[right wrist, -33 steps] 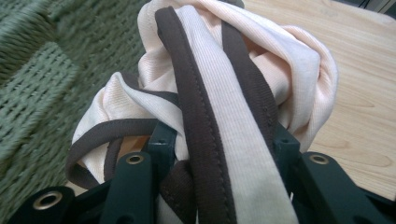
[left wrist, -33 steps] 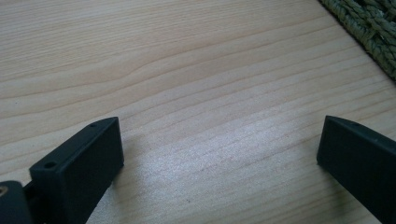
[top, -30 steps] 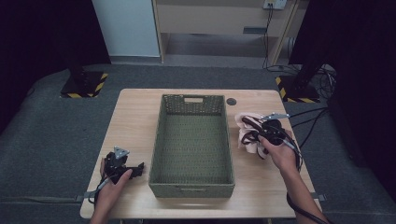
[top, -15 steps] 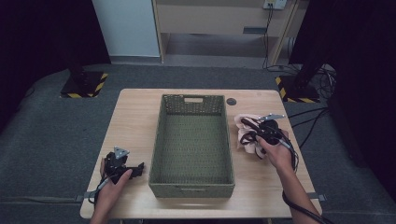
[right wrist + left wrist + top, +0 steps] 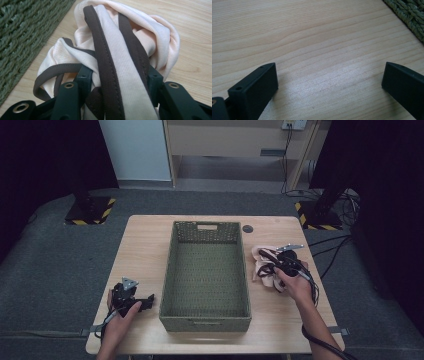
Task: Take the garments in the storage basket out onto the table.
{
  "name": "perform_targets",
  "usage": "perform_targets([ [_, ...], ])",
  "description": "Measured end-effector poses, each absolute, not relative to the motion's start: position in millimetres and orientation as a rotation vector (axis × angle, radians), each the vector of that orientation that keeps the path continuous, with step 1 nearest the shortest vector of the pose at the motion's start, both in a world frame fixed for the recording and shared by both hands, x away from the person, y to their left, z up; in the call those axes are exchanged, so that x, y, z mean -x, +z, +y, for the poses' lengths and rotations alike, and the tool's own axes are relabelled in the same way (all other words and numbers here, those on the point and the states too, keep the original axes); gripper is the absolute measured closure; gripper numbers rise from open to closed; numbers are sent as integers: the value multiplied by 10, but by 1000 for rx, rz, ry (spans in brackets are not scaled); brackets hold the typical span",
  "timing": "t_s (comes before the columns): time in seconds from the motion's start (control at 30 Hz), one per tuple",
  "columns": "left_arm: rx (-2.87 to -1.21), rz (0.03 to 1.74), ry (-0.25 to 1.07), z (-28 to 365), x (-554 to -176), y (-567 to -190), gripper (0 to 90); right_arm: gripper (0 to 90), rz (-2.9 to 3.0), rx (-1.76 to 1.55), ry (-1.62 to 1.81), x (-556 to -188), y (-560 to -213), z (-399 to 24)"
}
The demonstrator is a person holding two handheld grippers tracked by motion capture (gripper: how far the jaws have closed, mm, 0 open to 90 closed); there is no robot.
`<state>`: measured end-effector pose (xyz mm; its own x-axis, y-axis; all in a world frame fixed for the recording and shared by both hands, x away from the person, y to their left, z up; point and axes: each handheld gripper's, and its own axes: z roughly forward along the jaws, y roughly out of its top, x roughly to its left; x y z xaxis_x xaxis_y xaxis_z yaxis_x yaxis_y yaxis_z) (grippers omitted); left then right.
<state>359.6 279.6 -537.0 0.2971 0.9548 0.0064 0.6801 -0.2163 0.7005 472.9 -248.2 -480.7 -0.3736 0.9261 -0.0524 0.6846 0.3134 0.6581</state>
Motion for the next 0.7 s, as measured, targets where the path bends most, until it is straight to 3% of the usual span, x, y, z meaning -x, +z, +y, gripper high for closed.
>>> perform_targets([
  [0.47,-1978,1452,601,2796,-3596,-5370,0,502,2182,-1439,762,-4755,-4876,-2465],
  [0.7,-1978,1452,601,2796,-3596,-5370,0,385,2195,-1437,767,-4743,-4889,-2474],
])
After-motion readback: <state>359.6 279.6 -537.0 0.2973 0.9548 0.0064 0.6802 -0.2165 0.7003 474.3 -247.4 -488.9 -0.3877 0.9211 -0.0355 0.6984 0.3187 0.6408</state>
